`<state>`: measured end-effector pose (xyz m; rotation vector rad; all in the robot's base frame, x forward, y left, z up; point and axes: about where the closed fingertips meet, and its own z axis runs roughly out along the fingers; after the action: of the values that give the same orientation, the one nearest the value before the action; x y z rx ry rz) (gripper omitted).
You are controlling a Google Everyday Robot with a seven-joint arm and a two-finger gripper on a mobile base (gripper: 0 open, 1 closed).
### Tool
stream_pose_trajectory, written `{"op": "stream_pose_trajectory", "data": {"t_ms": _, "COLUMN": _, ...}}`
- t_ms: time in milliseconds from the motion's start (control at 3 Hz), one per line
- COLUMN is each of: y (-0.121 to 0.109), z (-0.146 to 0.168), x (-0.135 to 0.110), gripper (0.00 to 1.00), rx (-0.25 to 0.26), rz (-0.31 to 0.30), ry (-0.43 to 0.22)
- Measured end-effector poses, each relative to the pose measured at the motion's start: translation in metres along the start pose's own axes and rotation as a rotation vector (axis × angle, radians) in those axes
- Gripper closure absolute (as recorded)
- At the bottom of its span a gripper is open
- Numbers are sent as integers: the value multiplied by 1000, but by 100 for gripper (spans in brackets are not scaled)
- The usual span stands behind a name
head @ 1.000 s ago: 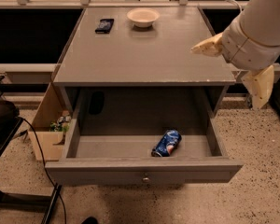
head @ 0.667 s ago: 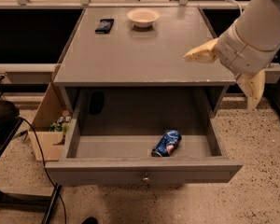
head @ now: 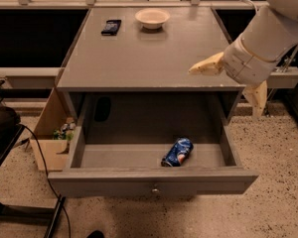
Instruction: Pick pepsi can from top drawer and place on counter
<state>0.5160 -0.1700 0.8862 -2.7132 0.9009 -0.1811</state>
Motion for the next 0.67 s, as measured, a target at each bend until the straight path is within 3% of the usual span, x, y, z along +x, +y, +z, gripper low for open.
{"op": "stream_pose_trajectory", "data": {"t_ms": 667, "y": 15, "z": 48, "x": 4, "gripper": 0, "rx": 43, "rz": 15, "ry": 22}}
